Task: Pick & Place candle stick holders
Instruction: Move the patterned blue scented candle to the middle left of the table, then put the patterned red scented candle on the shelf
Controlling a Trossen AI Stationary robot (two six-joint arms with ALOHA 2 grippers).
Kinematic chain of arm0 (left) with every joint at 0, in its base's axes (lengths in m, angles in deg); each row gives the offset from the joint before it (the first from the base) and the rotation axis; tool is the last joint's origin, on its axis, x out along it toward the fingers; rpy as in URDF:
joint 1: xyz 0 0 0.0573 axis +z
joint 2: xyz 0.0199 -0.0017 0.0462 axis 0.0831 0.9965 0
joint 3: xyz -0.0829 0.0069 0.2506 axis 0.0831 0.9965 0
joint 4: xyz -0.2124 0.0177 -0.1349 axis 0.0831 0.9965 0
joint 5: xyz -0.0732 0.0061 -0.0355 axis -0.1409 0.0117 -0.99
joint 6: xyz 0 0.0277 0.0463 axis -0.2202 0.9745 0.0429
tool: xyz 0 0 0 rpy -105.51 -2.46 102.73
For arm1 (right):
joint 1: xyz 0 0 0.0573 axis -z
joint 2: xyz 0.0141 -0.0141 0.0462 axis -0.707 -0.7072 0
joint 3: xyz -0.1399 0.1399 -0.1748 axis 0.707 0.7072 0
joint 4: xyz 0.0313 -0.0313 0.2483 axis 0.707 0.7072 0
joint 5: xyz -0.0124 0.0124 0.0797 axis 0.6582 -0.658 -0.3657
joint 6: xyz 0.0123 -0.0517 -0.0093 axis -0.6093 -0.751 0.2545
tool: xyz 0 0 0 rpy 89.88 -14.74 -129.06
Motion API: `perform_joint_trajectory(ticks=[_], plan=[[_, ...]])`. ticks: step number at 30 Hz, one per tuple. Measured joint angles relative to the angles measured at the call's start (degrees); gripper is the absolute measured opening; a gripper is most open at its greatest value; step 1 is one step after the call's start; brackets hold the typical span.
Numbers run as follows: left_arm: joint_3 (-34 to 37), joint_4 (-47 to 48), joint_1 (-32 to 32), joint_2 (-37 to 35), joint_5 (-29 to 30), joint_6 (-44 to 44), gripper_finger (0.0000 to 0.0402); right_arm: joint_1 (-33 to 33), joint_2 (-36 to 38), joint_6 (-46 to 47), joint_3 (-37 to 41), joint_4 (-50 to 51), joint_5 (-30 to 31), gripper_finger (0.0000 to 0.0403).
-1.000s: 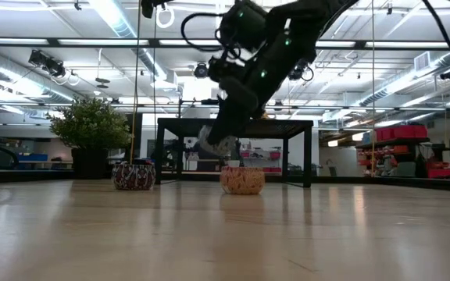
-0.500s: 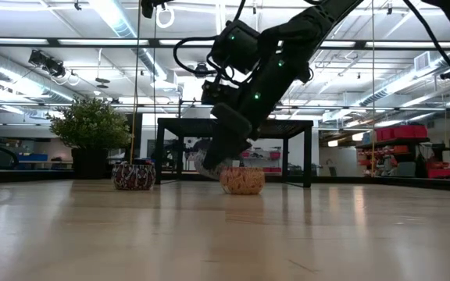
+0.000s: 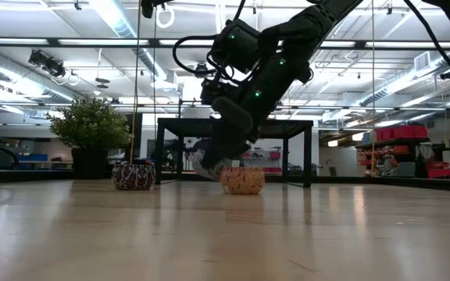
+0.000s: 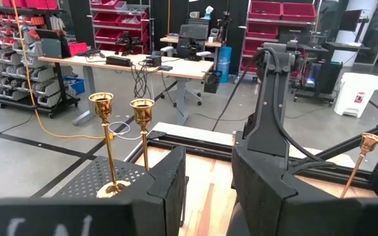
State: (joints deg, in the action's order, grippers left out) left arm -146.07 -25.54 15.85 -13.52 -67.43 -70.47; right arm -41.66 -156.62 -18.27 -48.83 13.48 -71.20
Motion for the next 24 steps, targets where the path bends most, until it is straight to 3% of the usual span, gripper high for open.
perform_joint_trajectory(ticks=[24], plan=[[0.00, 0.00, -0.01, -0.01, 0.00, 0.07, 0.0128, -0.33, 2.90, 1.42, 0.09, 0.52, -0.82, 0.0336]])
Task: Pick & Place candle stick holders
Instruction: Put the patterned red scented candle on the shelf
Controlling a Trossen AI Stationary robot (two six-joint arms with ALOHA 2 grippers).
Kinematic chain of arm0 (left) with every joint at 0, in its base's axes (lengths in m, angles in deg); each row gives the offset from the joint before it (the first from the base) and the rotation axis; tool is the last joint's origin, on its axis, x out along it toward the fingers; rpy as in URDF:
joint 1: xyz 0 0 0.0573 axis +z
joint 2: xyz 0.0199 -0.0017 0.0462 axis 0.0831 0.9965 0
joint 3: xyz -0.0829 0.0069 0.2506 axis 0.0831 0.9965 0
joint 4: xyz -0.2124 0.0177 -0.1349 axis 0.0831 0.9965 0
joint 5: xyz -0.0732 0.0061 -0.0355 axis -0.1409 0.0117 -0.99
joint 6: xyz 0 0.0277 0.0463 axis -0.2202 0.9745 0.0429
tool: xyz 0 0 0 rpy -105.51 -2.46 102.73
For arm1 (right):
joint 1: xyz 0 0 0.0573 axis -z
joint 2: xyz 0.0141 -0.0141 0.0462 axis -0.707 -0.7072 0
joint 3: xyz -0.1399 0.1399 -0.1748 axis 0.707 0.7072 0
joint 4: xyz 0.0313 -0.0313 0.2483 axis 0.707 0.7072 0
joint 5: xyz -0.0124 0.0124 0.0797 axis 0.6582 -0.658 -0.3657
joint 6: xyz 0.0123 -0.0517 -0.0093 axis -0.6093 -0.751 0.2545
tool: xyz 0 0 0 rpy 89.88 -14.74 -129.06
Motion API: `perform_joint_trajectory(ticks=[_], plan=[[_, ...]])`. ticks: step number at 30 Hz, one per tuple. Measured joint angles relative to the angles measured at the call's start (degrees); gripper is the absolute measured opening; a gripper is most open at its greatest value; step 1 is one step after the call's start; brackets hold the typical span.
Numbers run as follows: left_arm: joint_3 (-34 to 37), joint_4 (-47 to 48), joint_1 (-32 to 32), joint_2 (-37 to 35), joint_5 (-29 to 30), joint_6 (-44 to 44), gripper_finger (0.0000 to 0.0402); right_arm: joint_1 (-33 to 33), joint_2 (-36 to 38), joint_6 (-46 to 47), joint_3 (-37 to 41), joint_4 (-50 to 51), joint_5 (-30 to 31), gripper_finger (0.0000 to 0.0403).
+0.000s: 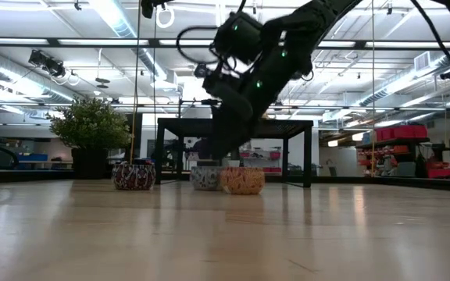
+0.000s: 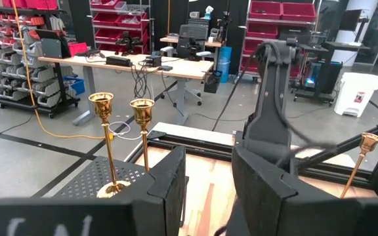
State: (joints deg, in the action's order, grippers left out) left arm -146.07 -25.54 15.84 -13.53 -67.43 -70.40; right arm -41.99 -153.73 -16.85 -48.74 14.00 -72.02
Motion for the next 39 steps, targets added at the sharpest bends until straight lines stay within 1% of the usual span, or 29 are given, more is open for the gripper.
perform_joint_trajectory(ticks=[7, 12, 17, 21, 28, 31, 35, 39], plan=[[0.00, 2.95, -0.01, 0.00, -0.02, -0.54, 0.0128, -1.47, 7.42, -1.11, 0.00, 3.74, 0.25, 0.0336], [0.00, 9.25, -0.04, 0.00, -0.01, -6.04, 0.0129, -2.83, 13.66, -1.80, 0.00, 7.53, 5.42, 0.0336], [0.00, 17.53, -0.04, 0.00, 0.00, -6.09, 0.0135, -3.79, 19.96, -3.62, -0.02, 9.15, 10.06, 0.0336], [0.00, 22.36, -0.06, 0.00, -0.02, -4.72, 0.0171, -3.89, 24.40, -4.22, -0.02, 9.23, 12.42, 0.0336], [0.00, 30.24, -0.06, 0.23, -0.06, -4.72, 0.0266, -3.87, 29.91, -4.24, -0.02, 9.11, 16.95, 0.0336], [0.03, 33.08, -0.06, 1.05, -0.62, -4.98, 0.0298, -3.86, 31.16, -4.24, -0.02, 9.13, 18.54, 0.0336], [-0.03, 36.01, -0.15, 2.95, -2.15, -4.77, 0.0325, -3.84, 32.24, -4.24, -0.02, 9.31, 18.70, 0.0336], [0.02, 36.94, -0.70, 5.43, -2.38, -4.65, 0.0334, -3.84, 32.38, -4.19, -0.02, 9.55, 18.61, 0.0336]])
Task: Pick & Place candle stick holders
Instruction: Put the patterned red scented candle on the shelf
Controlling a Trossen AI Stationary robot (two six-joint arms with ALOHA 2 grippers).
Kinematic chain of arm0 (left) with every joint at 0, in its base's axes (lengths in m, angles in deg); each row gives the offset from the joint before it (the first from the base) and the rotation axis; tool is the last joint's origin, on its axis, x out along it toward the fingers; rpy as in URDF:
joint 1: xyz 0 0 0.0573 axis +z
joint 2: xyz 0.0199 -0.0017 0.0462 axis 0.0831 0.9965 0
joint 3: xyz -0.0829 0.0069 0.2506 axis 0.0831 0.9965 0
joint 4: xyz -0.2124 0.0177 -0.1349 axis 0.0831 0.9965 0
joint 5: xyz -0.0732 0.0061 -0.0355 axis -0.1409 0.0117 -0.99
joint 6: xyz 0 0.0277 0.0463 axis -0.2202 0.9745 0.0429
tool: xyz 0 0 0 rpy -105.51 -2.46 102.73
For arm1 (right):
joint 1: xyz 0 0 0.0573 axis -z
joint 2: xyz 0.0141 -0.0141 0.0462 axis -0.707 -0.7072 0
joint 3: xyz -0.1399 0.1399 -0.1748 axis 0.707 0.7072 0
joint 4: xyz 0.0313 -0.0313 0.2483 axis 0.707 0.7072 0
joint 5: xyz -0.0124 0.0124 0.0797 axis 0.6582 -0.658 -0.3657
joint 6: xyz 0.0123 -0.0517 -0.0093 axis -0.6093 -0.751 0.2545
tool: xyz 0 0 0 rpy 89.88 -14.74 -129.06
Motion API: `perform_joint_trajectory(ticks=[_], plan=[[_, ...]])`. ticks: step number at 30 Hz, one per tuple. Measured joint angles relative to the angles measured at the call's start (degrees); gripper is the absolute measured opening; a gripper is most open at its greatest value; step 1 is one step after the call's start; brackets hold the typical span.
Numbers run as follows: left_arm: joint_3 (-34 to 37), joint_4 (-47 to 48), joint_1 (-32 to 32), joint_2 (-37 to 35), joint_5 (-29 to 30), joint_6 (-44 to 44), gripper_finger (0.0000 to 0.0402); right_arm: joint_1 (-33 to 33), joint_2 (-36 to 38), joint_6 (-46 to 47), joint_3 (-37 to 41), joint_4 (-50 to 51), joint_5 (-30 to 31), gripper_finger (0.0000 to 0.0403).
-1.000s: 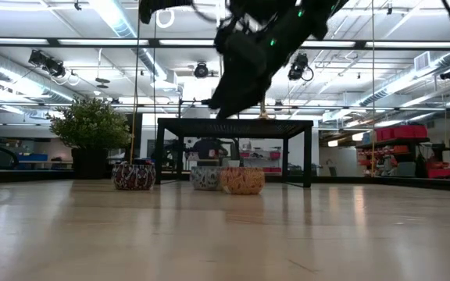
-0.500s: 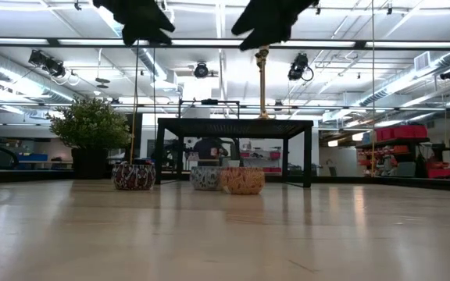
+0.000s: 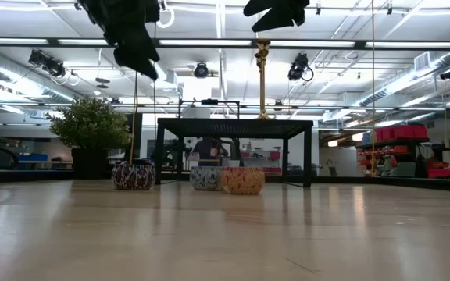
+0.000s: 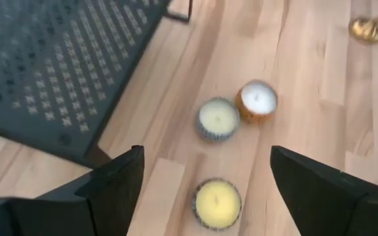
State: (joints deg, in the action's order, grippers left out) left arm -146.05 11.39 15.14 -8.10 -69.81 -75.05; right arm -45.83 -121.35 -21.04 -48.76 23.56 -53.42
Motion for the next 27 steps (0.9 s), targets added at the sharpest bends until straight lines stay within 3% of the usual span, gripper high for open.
perform_joint_trajectory(ticks=[16, 27], plan=[[-0.02, 7.07, -3.22, 8.56, -0.22, -1.52, 0.0335, -0.02, 2.28, 1.46, -0.09, 0.61, -0.61, 0.0336], [5.81, 2.31, -6.52, 10.37, 0.35, -1.53, 0.0335, 0.04, 2.69, 1.30, -0.09, 1.58, 1.20, 0.0336]])
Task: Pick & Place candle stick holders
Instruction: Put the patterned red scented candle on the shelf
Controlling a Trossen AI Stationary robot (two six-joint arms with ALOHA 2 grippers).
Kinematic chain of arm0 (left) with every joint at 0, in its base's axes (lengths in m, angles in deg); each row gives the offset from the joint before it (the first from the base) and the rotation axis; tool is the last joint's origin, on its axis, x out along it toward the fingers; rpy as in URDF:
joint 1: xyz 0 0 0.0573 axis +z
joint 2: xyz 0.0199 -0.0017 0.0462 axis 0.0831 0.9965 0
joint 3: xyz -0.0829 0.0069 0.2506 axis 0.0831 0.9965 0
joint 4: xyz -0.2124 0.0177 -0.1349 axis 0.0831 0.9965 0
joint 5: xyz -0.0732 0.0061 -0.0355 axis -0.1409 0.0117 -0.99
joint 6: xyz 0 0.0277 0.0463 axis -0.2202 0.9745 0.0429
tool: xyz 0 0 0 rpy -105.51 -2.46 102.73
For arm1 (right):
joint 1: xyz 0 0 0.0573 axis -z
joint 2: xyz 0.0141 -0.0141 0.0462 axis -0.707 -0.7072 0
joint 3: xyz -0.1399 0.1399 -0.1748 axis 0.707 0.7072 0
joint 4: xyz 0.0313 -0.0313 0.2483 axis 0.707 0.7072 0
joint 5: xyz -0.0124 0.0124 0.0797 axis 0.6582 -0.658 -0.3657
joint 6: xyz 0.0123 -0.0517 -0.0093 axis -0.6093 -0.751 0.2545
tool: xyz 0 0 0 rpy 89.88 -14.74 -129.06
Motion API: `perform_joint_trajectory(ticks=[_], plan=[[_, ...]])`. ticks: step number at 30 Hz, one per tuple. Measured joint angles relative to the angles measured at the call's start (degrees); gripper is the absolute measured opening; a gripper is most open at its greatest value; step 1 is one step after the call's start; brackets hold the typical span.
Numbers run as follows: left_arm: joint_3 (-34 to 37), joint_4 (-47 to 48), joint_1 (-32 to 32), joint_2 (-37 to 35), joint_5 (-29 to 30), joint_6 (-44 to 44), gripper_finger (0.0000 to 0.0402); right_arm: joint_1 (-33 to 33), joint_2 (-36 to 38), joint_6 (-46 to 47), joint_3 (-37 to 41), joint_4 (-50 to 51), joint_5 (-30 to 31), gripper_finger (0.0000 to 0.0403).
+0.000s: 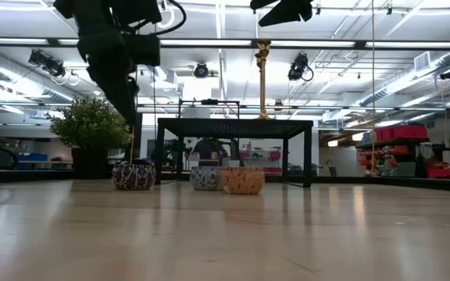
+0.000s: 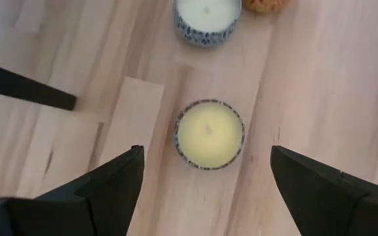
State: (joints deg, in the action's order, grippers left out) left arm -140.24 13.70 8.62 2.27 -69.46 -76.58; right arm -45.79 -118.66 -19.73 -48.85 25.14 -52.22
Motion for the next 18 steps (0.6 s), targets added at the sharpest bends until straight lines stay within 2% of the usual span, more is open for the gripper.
perform_joint_trajectory(ticks=[18], plan=[[11.85, -16.82, -1.53, -0.02, -0.11, 0.63, 0.0336, 0.00, -0.04, 0.13, 0.00, 0.72, 0.11, 0.0336]])
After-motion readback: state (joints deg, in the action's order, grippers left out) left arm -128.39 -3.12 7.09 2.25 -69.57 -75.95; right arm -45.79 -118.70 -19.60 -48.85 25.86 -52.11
